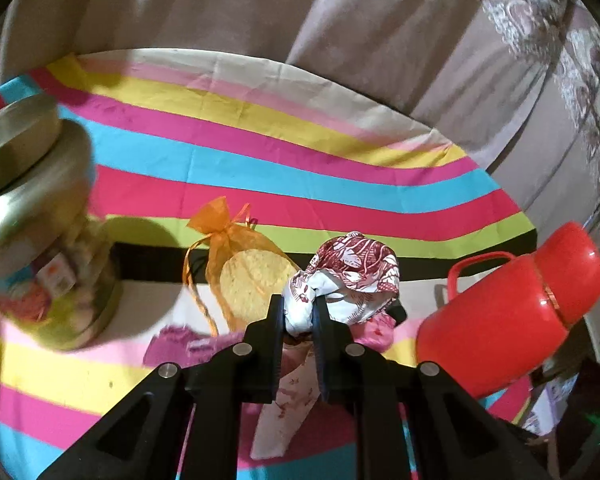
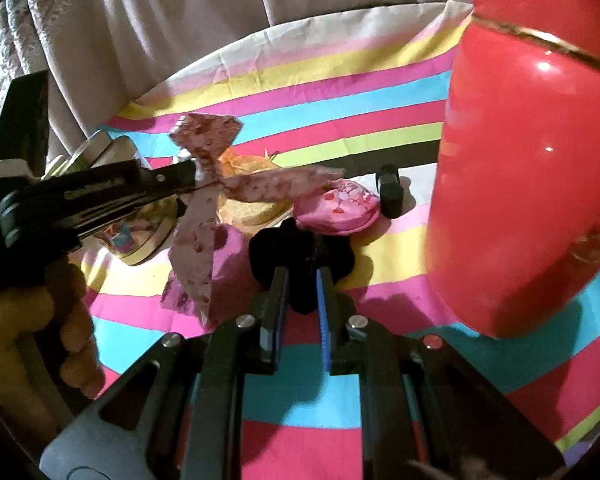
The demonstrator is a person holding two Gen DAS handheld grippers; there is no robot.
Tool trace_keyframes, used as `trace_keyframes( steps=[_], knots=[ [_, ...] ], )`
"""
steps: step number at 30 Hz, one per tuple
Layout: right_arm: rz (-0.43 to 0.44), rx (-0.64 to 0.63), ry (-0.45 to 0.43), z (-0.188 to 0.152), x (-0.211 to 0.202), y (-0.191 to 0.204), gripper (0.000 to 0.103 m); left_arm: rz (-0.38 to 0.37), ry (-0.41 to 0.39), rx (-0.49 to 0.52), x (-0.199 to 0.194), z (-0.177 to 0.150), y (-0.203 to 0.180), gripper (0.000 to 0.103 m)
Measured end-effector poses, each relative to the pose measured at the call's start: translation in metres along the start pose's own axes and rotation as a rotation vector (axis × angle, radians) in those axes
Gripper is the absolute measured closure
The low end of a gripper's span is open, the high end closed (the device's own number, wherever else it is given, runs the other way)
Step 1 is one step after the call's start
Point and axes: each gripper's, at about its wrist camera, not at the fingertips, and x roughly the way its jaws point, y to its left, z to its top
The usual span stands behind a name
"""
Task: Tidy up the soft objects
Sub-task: 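Grasp the pink-white floral cloth with the left tool while the right tool grasps the black scrunchie, then carry the floral cloth and black scrunchie to the white box and release both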
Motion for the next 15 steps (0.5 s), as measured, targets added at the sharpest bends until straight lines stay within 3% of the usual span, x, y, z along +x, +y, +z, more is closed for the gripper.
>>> trace_keyframes(
  steps=[5, 9, 10, 11, 13, 15],
  knots=[
    [0.003, -0.014, -0.001, -0.007, -0.013, -0.003, 0.086, 0.018, -0.031, -0.019, -0.026, -0.009, -0.006, 0.089],
    [0.012, -0.04, 0.069, -0.01, 0.0, -0.003, 0.083, 0.037, -0.041, -0.056, -0.048, -0.026, -0.001, 0.089],
    [0.008, -0.038, 0.082, -0.012, 0.002, -0.004, 0.072, 0.039, -0.041, -0.065, -0.054, -0.031, 0.0, 0.089],
    [0.008, -0.033, 0.095, -0.012, 0.006, -0.005, 0.05, 0.047, -0.039, -0.078, -0.059, -0.038, 0.003, 0.089],
    [0.002, -0.042, 0.091, -0.011, 0.012, -0.005, 0.031, 0.055, -0.032, -0.108, -0.067, -0.05, 0.01, 0.089],
    [-0.028, -0.082, 0.093, -0.006, 0.021, 0.0, 0.03, 0.061, -0.02, -0.146, -0.072, -0.063, 0.018, 0.089]
  ],
)
